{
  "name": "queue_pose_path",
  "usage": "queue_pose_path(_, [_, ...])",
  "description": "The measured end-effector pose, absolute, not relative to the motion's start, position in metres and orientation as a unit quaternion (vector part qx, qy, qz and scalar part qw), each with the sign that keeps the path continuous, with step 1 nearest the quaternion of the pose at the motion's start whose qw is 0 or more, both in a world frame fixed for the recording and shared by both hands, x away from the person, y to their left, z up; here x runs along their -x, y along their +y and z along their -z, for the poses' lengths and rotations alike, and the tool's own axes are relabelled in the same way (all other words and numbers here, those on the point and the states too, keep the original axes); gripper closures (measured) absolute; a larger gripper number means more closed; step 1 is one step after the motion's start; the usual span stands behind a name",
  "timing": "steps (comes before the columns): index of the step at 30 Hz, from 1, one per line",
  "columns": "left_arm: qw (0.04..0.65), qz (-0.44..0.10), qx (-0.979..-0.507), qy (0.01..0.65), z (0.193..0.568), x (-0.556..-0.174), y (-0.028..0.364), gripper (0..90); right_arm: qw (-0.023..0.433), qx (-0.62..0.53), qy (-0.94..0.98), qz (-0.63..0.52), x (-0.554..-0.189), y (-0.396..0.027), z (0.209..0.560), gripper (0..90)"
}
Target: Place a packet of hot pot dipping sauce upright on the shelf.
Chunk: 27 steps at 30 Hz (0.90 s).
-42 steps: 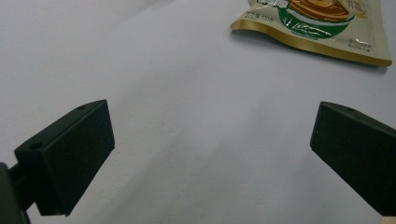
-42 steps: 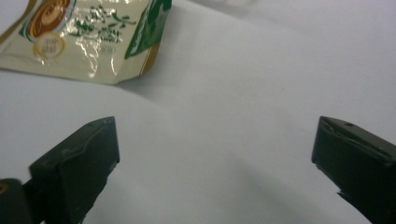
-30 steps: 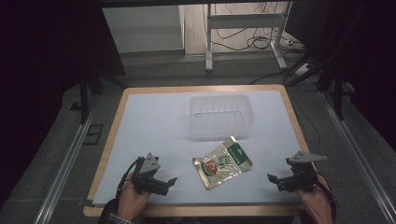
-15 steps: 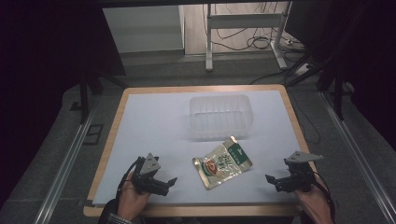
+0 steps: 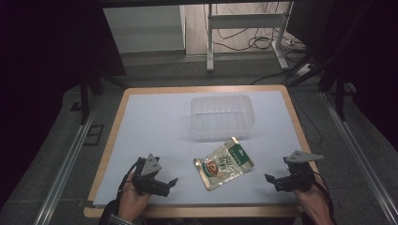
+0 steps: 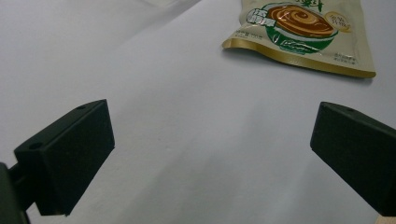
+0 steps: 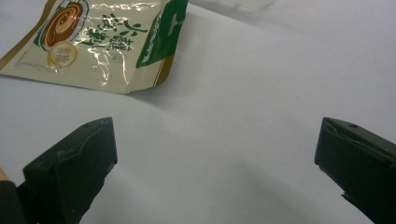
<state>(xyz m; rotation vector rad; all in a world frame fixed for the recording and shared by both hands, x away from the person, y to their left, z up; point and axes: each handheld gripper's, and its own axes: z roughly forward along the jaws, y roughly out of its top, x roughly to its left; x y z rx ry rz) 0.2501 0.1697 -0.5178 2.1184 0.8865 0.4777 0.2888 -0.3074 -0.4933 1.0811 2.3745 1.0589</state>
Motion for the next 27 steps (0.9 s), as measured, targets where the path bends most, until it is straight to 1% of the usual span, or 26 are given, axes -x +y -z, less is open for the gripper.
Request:
queue_pose_path(12, [0.397,-0.195,-0.833,0.333,0.517,-0.248,0.166,0.0,0.159,-0.382,0.824,-0.387,-0.292,-0.304,0.493,0.0])
queue_pose_path(19, [0.412,-0.193,-0.826,0.333,0.516,-0.247,0.168,0.0,0.153,-0.377,0.831,-0.380,-0.297,-0.299,0.495,0.0])
queue_pose_path(27, [0.412,-0.192,-0.826,0.333,0.516,-0.248,0.168,0.0,0.148,-0.370,0.833,-0.383,-0.303,-0.294,0.494,0.0])
